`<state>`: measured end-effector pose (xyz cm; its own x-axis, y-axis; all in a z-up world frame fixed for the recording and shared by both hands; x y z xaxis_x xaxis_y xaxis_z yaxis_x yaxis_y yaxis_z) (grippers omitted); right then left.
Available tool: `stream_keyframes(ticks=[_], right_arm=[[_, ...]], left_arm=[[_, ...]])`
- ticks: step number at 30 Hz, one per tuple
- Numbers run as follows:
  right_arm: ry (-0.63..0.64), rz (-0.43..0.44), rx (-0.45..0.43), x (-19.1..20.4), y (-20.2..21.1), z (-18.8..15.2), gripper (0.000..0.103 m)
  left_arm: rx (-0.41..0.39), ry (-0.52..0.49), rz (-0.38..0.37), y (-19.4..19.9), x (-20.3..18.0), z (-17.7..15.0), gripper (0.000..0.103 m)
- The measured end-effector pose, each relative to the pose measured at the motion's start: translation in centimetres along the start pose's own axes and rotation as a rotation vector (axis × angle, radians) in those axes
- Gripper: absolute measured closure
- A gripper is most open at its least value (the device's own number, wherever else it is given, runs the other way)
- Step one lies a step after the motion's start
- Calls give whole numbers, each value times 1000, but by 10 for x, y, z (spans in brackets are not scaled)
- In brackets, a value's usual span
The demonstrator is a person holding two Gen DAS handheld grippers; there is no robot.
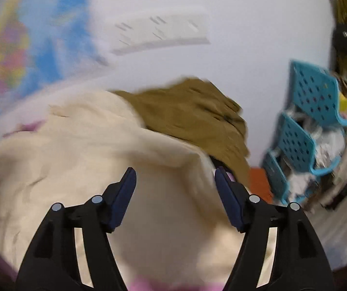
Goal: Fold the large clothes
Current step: 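Shake out the cream shirt with both grippers and lay it on the bed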
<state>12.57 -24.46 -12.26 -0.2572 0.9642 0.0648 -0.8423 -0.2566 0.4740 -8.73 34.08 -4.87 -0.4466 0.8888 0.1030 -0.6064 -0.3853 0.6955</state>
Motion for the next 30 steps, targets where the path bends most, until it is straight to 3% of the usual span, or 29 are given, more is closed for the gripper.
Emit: stream_keyframes(ticks=[1, 2, 3, 5, 7, 10, 12, 17, 19, 20, 22, 25, 26, 27, 28, 30], right_arm=[[28, 66, -38, 10, 22, -9, 35], [52, 136, -39, 18, 34, -18, 32], [83, 205, -21, 26, 42, -29, 31], [150, 277, 22, 40, 51, -55, 30], [193, 294, 73, 47, 50, -84, 28], [158, 342, 195, 41, 37, -124, 20], [151, 355, 218, 41, 35, -139, 15], [276, 281, 133, 56, 40, -159, 12], [305, 242, 101, 64, 34, -160, 14], [303, 224, 83, 67, 30, -157, 18], [259, 267, 69, 72, 28, -153, 28], [95, 364, 84, 70, 20, -135, 66], [54, 390, 83, 70, 21, -129, 87], [18, 408, 85, 69, 24, -121, 89], [-12, 434, 91, 69, 28, -113, 90], [-55, 490, 67, 69, 46, -95, 91]], left_arm=[[-47, 30, -96, 11, 0, -1, 36], [-96, 58, -238, 27, -3, -5, 31], [-123, 56, -332, 39, -10, -12, 30], [-152, 7, -436, 56, -25, -26, 30], [-152, -72, -557, 70, -45, -53, 28], [-120, -121, -589, 75, -60, -86, 26], [-78, -117, -630, 74, -60, -105, 25], [19, -188, -745, 81, -68, -164, 23], [54, -244, -747, 81, -81, -183, 23], [73, -268, -740, 80, -86, -189, 23], [80, -314, -700, 74, -102, -195, 20], [46, -301, -634, 58, -112, -189, 20], [28, -270, -612, 53, -113, -183, 21], [28, -219, -617, 46, -111, -173, 27], [27, -182, -648, 46, -110, -168, 45], [4, -102, -722, 55, -106, -151, 67]])
Point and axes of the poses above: each gripper's, at about its wrist camera, not at the fingertips, and y roughly against the way its jaws point, x to its left, z to its top, the point moved 4 cm from there along -y, roughly the way its jaws point, and after that the axes turned 11 degrees about -z, right-handed, at the moved point
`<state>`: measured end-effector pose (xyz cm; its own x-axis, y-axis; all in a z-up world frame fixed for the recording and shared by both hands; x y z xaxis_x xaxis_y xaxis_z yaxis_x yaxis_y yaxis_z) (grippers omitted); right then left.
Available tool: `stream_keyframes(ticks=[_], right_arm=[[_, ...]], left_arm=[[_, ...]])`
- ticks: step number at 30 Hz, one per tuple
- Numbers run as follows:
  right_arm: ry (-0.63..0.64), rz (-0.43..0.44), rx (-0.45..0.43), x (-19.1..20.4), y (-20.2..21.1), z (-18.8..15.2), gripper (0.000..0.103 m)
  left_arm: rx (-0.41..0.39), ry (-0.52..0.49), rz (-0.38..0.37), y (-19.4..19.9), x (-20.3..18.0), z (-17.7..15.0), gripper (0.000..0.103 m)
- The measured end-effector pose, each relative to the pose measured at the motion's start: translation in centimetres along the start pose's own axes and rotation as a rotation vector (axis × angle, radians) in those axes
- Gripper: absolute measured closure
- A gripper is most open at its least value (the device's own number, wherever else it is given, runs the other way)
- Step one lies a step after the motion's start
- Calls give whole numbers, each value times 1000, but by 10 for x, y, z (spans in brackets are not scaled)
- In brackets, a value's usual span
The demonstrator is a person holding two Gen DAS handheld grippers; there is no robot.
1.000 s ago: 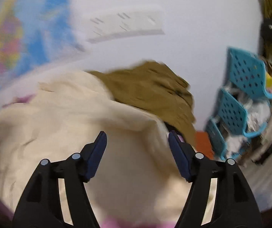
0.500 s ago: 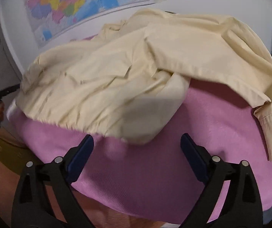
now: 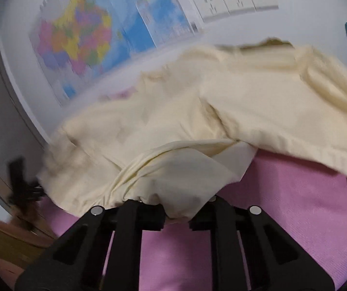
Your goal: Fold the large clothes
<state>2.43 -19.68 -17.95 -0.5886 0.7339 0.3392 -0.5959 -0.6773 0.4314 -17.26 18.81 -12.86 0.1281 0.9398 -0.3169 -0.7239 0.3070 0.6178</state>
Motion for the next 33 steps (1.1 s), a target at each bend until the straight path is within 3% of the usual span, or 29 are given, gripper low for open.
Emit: stream_keyframes(ticks=[1, 2, 3, 6, 10, 11, 12, 13, 14, 15, 17, 21, 22, 24, 27, 29, 32, 33], right_arm=[[-10, 42, -14, 6, 16, 11, 92], [-20, 65, -32, 9, 31, 21, 92], [-30, 87, -55, 12, 48, 29, 92], [-4, 51, -62, 8, 76, 36, 92], [26, -77, 122, -10, 52, 0, 88], [45, -120, 177, -15, 42, -12, 84], [76, -191, 250, -20, 27, -27, 72], [98, -224, 291, -21, 19, -37, 66], [117, -249, 324, -22, 12, -44, 63], [117, -257, 328, -24, 12, -45, 60], [134, -255, 312, -23, 21, -38, 48], [296, -229, 226, -6, 61, -10, 30], [307, -194, 203, -3, 67, -3, 29], [307, -121, 122, 5, 80, 11, 28], [288, -114, 69, 20, 54, 39, 29], [337, -168, 55, 39, 12, 55, 30], [396, -200, 62, 66, -55, 75, 43], [416, -217, 74, 72, -77, 80, 43]], left_arm=[[-27, 34, -23, 11, -1, 11, 81], [-58, 58, -46, 26, -2, 21, 84], [-80, 66, -45, 36, -3, 27, 97], [-87, 66, -90, 68, -8, 40, 96], [41, 10, -63, 55, -13, 18, 87], [84, 15, -63, 45, -12, 11, 85], [132, 24, -57, 35, -9, 1, 77], [158, 13, -39, 29, -8, -5, 69], [170, -6, -6, 25, -7, -9, 67], [163, -36, 28, 28, -7, -10, 63], [119, -65, 4, 43, -6, -7, 60], [-91, -161, -117, 102, -15, 4, 38], [-147, -171, -143, 119, -17, 9, 35], [-214, -178, -100, 135, -19, 24, 31], [-206, -196, -8, 120, -21, 49, 31], [-156, -205, 39, 87, -20, 67, 31], [-78, -251, 78, 42, -22, 87, 31], [-61, -259, 84, 32, -18, 91, 31]])
Point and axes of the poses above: each gripper's, at about its wrist camera, not at the fingertips, and y roughly against the way its jaws point, x to its left, z to its top, the point moved 4 cm from there along -y, roughly the way its jaws point, and after that the axes turned 11 degrees about -z, right-handed, at the moved point
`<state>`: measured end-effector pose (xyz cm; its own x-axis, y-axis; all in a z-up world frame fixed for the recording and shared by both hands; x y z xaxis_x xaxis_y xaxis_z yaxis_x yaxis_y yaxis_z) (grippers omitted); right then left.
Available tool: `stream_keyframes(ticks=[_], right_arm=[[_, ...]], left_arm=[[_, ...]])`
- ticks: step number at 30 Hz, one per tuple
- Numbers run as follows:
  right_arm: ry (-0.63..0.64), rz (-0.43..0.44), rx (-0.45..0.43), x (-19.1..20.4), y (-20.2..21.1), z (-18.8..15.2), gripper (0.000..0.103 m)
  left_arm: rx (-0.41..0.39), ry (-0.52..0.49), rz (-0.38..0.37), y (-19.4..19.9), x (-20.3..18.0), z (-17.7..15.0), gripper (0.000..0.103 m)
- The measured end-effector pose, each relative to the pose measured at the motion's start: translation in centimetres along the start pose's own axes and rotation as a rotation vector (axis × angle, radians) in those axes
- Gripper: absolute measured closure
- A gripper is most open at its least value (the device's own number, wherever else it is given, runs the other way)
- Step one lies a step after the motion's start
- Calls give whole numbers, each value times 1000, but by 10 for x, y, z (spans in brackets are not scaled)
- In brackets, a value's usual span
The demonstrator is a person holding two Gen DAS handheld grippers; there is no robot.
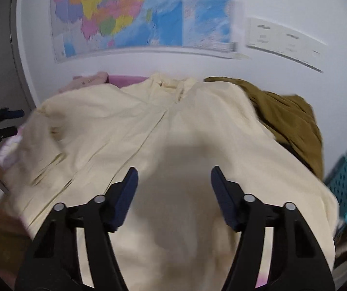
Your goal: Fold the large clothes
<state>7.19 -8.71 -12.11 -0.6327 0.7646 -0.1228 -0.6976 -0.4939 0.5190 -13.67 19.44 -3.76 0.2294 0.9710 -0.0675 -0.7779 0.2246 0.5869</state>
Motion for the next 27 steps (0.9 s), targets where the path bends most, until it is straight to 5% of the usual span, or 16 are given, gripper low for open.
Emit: stream_keyframes(ticks=[8, 10, 12, 17, 20, 25, 27], right_arm=[[154, -178, 107, 34, -128, 46, 44], [174, -216, 147, 34, -152, 44, 63], [173, -170, 177, 33, -163, 41, 102], [82, -128, 83, 17, -148, 68, 103], [58, -219, 19, 4, -149, 80, 103], [-78, -71, 66, -13, -144, 68, 101], [-123, -33, 47, -25, -113, 56, 56]], left_arm=[[101, 3, 14, -87, 29, 37, 31], [101, 9, 32, -101, 37, 45, 31], [113, 32, 38, -112, 46, 49, 31], [103, 46, 100, -132, 68, 58, 31], [89, 76, 143, -138, 84, 58, 31], [159, 153, 172, -152, 104, 42, 31], [147, 148, 139, -148, 98, 40, 31]])
Point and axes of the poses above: each gripper's, at about its wrist camera, not at the fingertips, and y roughly against the way its jaws point, x to its left, z to its top, the point moved 4 cm from there along -y, roughly the way its jaws point, and after that the axes turned 11 degrees about -z, right-handed, at the moved point
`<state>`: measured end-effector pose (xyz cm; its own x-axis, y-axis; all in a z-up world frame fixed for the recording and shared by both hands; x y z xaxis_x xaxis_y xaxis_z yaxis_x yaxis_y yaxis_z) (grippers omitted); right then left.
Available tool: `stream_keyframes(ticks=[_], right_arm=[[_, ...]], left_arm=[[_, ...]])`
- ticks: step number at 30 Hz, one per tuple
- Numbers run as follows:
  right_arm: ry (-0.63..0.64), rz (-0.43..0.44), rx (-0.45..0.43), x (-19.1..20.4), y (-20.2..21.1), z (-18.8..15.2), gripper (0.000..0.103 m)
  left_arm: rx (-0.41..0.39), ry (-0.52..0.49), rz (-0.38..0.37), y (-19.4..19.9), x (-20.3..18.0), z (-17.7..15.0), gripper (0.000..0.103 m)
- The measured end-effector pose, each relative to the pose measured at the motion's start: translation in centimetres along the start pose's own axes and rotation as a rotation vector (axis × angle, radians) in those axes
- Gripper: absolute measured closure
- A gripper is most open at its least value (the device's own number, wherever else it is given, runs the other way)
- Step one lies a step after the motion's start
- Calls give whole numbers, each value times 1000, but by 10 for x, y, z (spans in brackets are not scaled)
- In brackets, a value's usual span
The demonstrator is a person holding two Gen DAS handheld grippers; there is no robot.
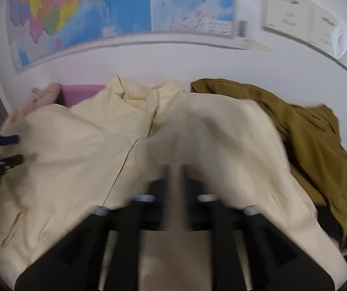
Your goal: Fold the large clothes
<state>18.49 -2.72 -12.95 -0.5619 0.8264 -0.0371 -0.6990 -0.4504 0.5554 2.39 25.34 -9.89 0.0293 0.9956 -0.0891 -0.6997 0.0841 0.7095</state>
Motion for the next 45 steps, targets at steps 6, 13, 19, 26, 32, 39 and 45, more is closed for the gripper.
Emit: stream_keyframes(ticks=[6, 13, 19, 26, 32, 39, 45], right_arm=[[-318, 214, -27, -69, 90, -79, 35], [-686, 208, 48, -143, 149, -216, 32], [-879, 180, 68, -161, 144, -256, 33], [-1046, -67, -79, -206, 131, -247, 32], [-1175, -159, -192, -252, 130, -238, 86], [-566, -224, -413, -180, 205, -94, 92], [18, -158, -404, -18, 181, -2, 87]], left_arm=[[-85, -45, -59, 32, -33, 4, 27], [-101, -119, -132, 33, -76, 10, 24], [-61, -116, -197, 16, -98, 9, 24], [-49, -126, -213, 13, -110, 4, 23], [-34, -82, -216, 10, -98, 4, 23], [-79, -52, -217, 22, -81, 10, 23], [-149, -6, -219, 38, -64, 23, 22]])
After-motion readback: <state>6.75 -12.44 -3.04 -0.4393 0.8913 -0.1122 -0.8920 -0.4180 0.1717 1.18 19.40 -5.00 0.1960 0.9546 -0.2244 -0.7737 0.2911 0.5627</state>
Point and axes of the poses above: each gripper's, at about its wrist camera, not at the fingertips, and y roughly against the way its jaws point, x to its left, z to its top, the point moved 4 cm from there along -y, roughly the way its jaws point, and after that the axes turned 11 degrees about -z, right-handed, at the moved point
